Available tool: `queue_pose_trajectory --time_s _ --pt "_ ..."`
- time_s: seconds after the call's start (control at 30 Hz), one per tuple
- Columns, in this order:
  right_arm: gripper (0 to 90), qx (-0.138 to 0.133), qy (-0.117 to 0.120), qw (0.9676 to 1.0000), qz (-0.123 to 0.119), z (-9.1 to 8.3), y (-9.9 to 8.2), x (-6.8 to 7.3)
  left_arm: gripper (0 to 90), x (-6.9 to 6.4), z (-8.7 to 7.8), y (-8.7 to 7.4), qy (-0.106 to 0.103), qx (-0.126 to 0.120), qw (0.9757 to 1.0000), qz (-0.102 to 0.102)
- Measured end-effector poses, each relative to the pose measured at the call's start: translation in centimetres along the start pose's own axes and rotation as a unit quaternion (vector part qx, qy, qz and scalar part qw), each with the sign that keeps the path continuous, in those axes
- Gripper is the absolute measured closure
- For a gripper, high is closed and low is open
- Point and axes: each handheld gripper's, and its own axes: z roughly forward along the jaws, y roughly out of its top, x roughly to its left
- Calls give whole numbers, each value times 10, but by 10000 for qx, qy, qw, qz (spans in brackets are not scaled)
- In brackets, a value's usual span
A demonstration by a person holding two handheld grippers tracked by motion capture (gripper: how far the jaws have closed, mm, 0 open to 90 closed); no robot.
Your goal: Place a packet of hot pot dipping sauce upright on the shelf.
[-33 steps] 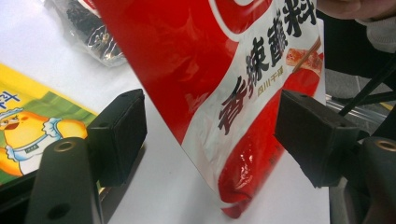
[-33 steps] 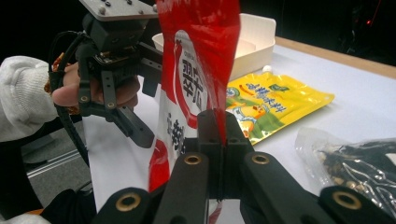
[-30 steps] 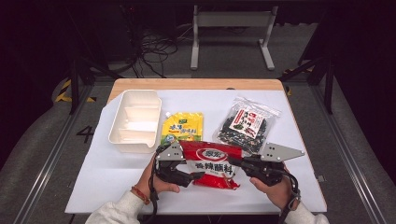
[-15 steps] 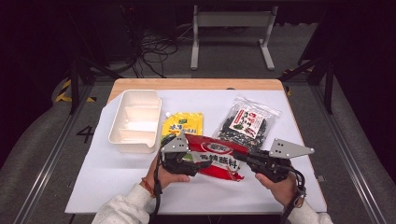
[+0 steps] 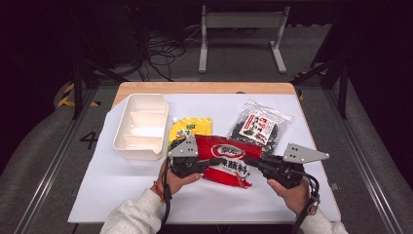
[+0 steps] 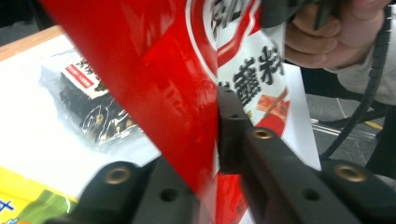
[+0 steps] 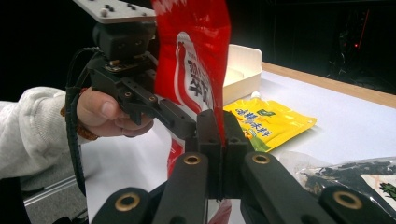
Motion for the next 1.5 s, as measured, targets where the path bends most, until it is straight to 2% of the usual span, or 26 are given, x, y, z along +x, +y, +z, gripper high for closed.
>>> queue_pose_trajectory --time_s 0.1,0.23,0.27,0.3,0.33,0.37,0.43,0.47,0.57,0.6,0.63,0.67,0.7,0.77,0.8,0.87,1.03,1.07,1.1,1.17,1.3,1.5 --pt "862 10 -64 10000 -7 0 0 0 898 0 0 1 55 -2 10000 77" --pt "550 67 -271 9996 49 1 0 -1 899 -1 -3 2 120 24 9998 185" --pt "550 67 -271 9996 49 1 0 -1 899 0 -3 2 148 34 9997 208" --pt "489 160 -214 9996 86 -1 -1 -2 899 1 -6 1 219 36 9996 196" --pt "489 160 -214 9996 86 -1 -1 -2 900 1 -6 1 219 36 9996 196" --pt "452 182 -257 9995 59 -3 -2 -2 900 3 -8 1 230 10 9996 184" --pt "347 427 -249 9988 66 -9 -7 -3 899 5 -13 2 298 -30 9994 177" --pt "347 427 -249 9988 66 -9 -7 -3 899 5 -15 2 317 -46 9993 175" --pt "315 676 -385 9970 -52 -16 -16 -3 899 8 -23 4 440 -120 9988 166" --pt "304 830 -456 9954 -138 -18 -19 -3 899 9 -26 4 487 -125 9986 186" --pt "293 1059 -579 9920 -359 -19 -25 -2 899 11 -29 4 512 -151 9984 189" --pt "293 1059 -579 9920 -359 -19 -25 -2 899 11 -29 4 512 -151 9984 189" --pt "287 1245 -630 9891 -467 -21 -31 -2 899 12 -33 4 552 -180 9982 152" --pt "285 1294 -630 9885 -471 -22 -33 -2 899 12 -35 5 579 -204 9980 158" --pt "279 1434 -701 9857 -547 -24 -39 -3 899 14 -39 5 609 -257 9977 170" --pt "268 1553 -747 9833 -577 -26 -43 -4 899 14 -43 6 671 -277 9973 145" --pt "246 1661 -825 9808 -603 -30 -51 -7 899 16 -53 7 787 -347 9962 155" --pt "241 1709 -876 9793 -641 -31 -52 -8 899 17 -55 7 797 -383 9960 135" --pt "236 1805 -1000 9758 -725 -33 -56 -10 899 18 -59 8 864 -391 9953 188" --pt "236 1836 -1000 9754 -706 -33 -57 -11 899 18 -62 8 876 -393 9952 174" --pt "233 1941 -1010 9737 -641 -35 -63 -16 899 21 -78 11 1054 -466 9931 203" --pt "231 1923 -993 9748 -540 -33 -65 -20 899 35 -105 21 1319 -497 9896 281"
